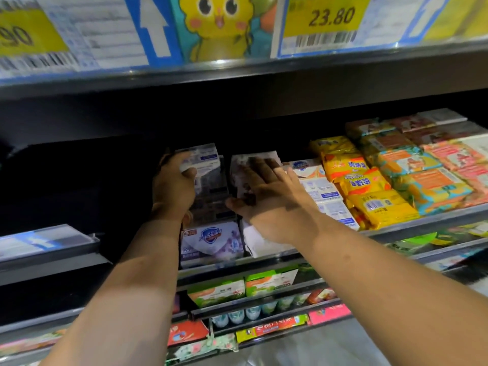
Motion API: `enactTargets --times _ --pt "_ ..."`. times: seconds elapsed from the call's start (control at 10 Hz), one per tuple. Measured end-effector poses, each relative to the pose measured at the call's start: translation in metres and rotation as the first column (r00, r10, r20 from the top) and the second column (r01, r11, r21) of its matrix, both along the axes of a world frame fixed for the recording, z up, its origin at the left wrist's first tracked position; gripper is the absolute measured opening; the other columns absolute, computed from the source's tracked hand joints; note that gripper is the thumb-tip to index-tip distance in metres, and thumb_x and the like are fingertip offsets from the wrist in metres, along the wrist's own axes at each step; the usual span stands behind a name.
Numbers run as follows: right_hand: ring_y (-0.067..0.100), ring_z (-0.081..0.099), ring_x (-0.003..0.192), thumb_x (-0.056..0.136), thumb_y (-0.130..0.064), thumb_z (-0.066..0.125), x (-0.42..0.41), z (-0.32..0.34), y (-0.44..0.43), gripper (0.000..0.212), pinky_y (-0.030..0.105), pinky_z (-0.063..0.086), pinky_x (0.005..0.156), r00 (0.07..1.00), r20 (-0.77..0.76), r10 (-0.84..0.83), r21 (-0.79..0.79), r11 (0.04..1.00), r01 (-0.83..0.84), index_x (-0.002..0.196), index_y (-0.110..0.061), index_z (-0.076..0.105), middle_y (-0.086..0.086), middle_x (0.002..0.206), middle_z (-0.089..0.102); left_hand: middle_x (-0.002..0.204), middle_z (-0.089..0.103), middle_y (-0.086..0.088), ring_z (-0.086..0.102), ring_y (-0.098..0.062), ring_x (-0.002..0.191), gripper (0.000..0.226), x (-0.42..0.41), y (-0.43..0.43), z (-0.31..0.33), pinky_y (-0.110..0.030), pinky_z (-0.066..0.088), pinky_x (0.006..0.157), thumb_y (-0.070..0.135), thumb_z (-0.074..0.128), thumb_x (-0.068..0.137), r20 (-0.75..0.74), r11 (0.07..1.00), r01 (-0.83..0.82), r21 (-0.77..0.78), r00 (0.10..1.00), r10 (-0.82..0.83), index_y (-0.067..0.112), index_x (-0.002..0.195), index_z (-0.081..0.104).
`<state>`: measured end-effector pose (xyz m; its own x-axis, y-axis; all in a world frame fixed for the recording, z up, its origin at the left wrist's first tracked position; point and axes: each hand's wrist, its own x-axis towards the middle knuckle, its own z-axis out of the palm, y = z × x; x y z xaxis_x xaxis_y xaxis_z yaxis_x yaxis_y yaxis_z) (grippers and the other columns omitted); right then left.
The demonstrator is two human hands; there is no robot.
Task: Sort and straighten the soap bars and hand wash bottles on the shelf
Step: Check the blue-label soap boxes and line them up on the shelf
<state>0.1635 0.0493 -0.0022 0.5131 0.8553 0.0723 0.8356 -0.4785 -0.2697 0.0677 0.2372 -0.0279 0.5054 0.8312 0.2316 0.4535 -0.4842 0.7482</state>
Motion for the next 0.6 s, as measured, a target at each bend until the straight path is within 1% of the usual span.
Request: enactTargets --times 0.1,0.2,0.3,0.4,0.5,0.6 --pt "0.020 -0.002 0.155 0.094 -0.071 0.038 0.000 0.002 0.000 0.078 0.042 0.001 0.124 1.000 -0.007 0.004 -0.014 1.000 -0.004 0.159 -0.039 0.009 -0.006 0.169 0.003 0.138 0.055 -0.012 0.059 -0.031 0.115 0.037 0.005 -0.005 0.004 -0.032 0.050 0.081 0.016 0.058 0.100 0.012 0.998 0.023 -0.063 1.000 -0.022 0.021 0.137 0.058" --pt "0.022 -0.001 0.155 0.088 -0.072 0.026 0.001 0.002 0.002 0.080 0.045 0.004 0.125 1.000 0.006 0.013 -0.049 0.999 -0.013 0.159 -0.039 0.007 -0.004 0.169 0.003 0.140 0.050 -0.007 0.054 -0.021 0.113 0.042 0.001 -0.013 0.009 -0.011 0.041 0.071 0.013 0.058 0.100 0.025 0.994 0.060 -0.091 0.998 -0.058 0.018 0.142 0.053" --pt "0.023 0.004 0.154 0.086 -0.068 0.020 0.003 0.001 0.004 0.077 0.046 0.007 0.124 1.000 -0.005 0.005 -0.023 1.000 -0.005 0.157 -0.041 0.012 -0.004 0.168 0.009 0.134 0.052 -0.003 0.051 -0.012 0.108 0.049 -0.007 -0.021 0.012 -0.011 0.044 0.082 0.013 0.063 0.097 0.023 0.989 0.102 -0.105 0.995 -0.101 0.017 0.144 0.050" --pt "0.022 0.004 0.154 0.085 -0.066 0.008 0.001 0.005 0.001 0.077 0.046 0.006 0.124 0.999 -0.047 0.021 -0.004 1.000 -0.021 0.157 -0.040 0.020 -0.003 0.168 0.012 0.151 0.041 -0.006 0.046 -0.026 0.133 0.049 -0.017 -0.033 0.016 -0.029 0.036 0.108 0.022 0.067 0.094 -0.105 0.999 0.047 -0.008 0.993 -0.047 0.020 0.142 0.054" --pt "0.031 0.026 0.149 0.080 -0.068 0.025 0.003 0.015 0.002 0.084 0.050 0.017 0.122 0.919 -0.394 0.018 0.135 0.990 0.039 0.147 -0.022 0.049 0.012 0.158 0.038 0.148 0.044 -0.007 0.044 -0.028 0.135 0.045 -0.020 -0.050 0.024 -0.031 0.034 0.110 0.016 0.062 0.095 -0.146 0.999 0.028 0.038 0.989 -0.022 0.020 0.139 0.057" --pt "0.038 0.057 0.120 0.103 -0.037 0.046 0.021 0.042 -0.012 0.046 0.043 0.046 0.103 0.735 -0.646 -0.208 0.087 0.936 0.341 0.125 -0.001 0.063 0.024 0.128 0.062 0.146 0.050 -0.004 0.045 -0.027 0.135 0.040 -0.009 -0.072 0.043 -0.034 0.037 0.113 0.021 0.053 0.092 -0.204 0.997 0.062 0.054 0.978 -0.050 0.028 0.131 0.061"
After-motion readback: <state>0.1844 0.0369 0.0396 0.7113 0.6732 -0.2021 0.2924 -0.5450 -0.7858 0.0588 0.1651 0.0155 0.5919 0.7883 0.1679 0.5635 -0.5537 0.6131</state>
